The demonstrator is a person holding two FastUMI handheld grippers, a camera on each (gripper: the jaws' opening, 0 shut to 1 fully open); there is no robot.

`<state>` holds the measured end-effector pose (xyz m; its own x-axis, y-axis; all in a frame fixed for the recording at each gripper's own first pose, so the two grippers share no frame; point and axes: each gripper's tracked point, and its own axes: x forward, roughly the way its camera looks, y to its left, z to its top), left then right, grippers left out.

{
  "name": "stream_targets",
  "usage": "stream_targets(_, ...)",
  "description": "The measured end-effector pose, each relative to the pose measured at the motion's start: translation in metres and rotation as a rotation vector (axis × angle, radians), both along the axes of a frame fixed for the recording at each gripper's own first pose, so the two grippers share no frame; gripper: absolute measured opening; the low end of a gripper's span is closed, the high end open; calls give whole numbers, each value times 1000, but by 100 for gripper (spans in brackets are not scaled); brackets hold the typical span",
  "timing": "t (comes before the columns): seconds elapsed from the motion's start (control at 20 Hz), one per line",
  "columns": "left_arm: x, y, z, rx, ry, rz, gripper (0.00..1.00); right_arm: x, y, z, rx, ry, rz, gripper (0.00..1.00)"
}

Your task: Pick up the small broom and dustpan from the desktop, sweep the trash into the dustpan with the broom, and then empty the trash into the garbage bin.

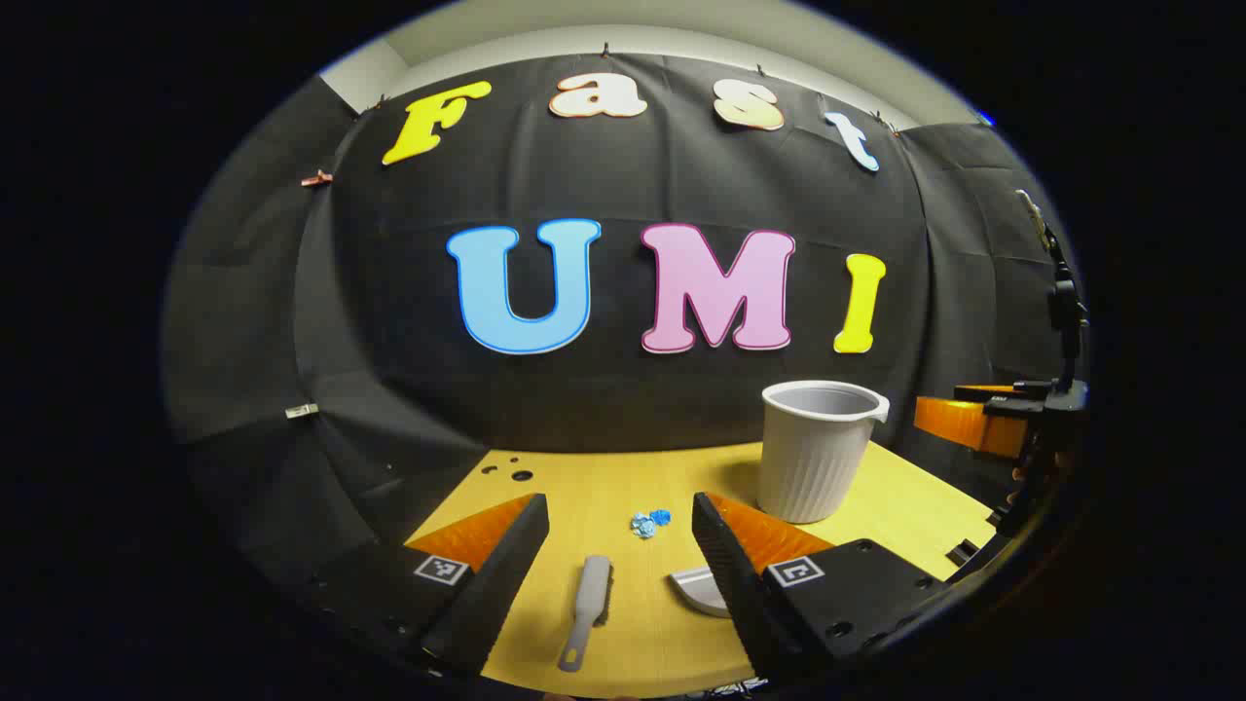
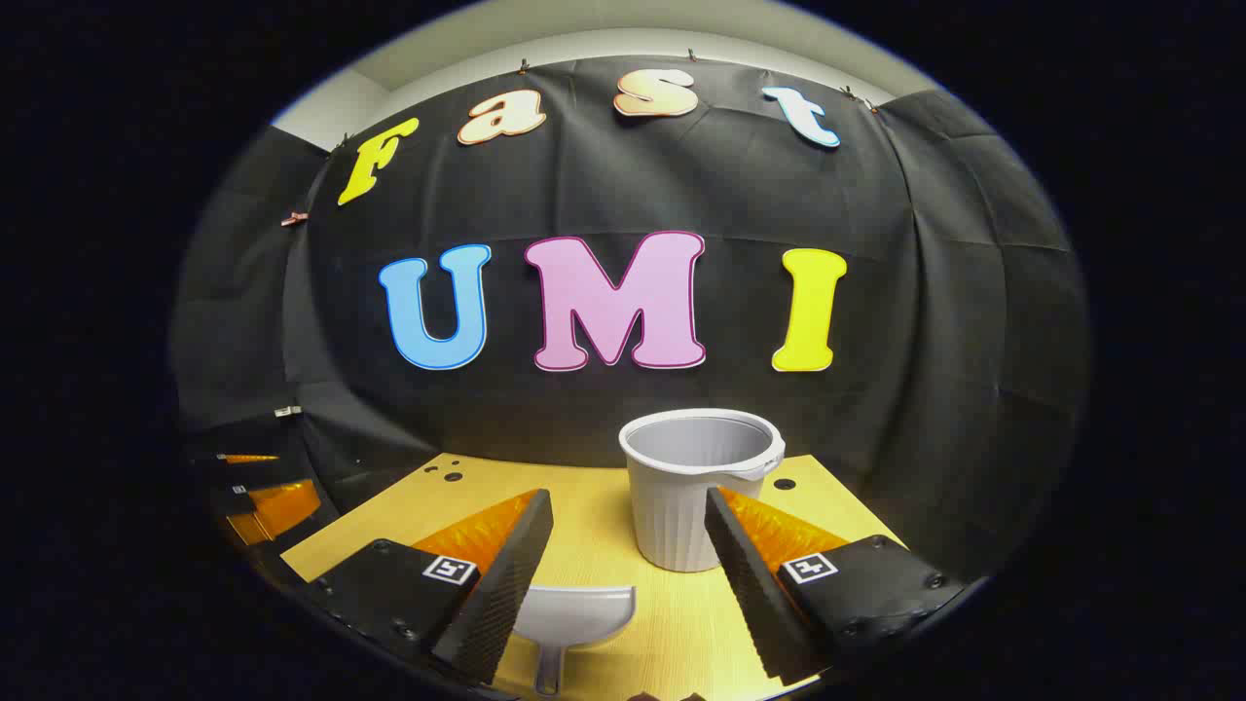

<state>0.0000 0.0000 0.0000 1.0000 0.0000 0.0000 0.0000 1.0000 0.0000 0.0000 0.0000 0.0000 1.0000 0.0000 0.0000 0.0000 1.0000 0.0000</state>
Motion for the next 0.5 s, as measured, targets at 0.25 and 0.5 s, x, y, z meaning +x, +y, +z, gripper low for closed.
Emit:
stream_targets(0.25, 6, 1, -14, 1, 57, -7, 94, 7, 9, -7, -16, 27, 33, 97)
stream_targets(0.5, 17, 8, -16, -26, 73, -20, 94, 10, 4, -9, -40, 35, 15, 97)
